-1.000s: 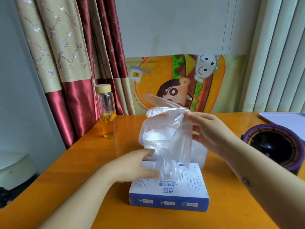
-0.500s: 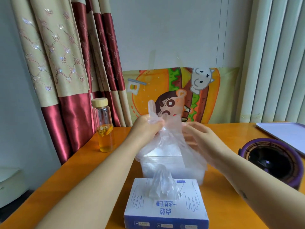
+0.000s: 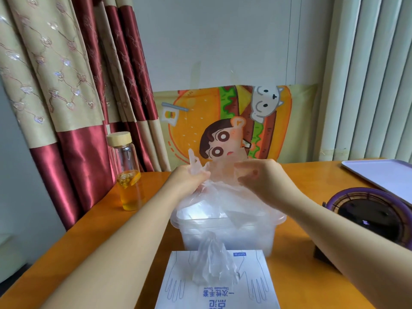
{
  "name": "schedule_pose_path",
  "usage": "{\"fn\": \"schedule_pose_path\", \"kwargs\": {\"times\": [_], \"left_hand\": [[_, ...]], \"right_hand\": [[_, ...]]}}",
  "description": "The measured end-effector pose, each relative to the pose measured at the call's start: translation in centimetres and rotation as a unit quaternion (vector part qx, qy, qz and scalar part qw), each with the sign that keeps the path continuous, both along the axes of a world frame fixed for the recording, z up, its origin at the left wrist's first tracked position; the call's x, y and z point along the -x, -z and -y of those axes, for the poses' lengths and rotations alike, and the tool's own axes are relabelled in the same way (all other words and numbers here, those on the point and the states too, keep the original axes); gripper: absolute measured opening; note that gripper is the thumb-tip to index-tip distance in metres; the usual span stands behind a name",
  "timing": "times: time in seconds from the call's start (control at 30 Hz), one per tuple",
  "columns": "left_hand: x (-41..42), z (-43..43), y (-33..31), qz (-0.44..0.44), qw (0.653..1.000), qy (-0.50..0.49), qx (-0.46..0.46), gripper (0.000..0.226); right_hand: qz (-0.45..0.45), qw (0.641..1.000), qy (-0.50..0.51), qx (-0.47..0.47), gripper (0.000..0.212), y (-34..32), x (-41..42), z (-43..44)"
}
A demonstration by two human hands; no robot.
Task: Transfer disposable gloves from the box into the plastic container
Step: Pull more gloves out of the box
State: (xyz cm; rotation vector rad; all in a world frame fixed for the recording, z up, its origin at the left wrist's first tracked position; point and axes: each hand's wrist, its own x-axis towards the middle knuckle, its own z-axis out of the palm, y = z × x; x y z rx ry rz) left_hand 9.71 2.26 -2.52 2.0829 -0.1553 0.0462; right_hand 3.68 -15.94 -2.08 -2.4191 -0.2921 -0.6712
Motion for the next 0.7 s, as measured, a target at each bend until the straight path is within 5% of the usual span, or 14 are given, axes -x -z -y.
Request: {"fn": "schedule_pose_path", "kwargs": {"times": [0.1, 0.17, 0.3, 0.4, 0.5, 0.6, 0.7], "left_hand": [[-1.3, -1.8, 0.8, -0.015, 1.000, 0.003, 0.005, 0.043], [-1.9, -3.4, 0.7, 0.003, 0.996, -0.041, -0.083, 0.059], [-1.6, -4.3, -0.6, 0.180, 0.945, -0.112, -0.249, 0.055], [-0.7, -1.0, -1.7, 0.282, 0.920, 0.070, -0.263, 0.038], [-1.1, 2.2, -0.9, 0.137, 0.860, 0.249, -0.423, 0.042], [-2.8, 2.7, 1.6, -0.023, 0.782, 0.258, -0.567, 0.052], [-3.8, 2.7, 3.4, -0.061, 0.759, 0.254, -0.597, 0.051]], "right_hand": [[-0.111, 0.993, 0.020, 0.041, 0.035, 0.3, -2.6, 1.5], [-0.177, 0.980, 0.037, 0.084, 0.047, 0.9, -3.9, 2.4], [-0.257, 0.947, 0.045, 0.189, 0.059, 1.6, -5.1, 2.7], [-0.272, 0.925, 0.038, 0.263, 0.062, 1.8, -5.7, 1.8], [-0.284, 0.888, 0.054, 0.358, 0.058, 2.1, -6.3, 0.9], [-0.272, 0.848, 0.068, 0.449, 0.045, 2.8, -6.3, 0.6], [-0.272, 0.822, 0.082, 0.494, 0.032, 3.6, -6.4, 0.6]]}}
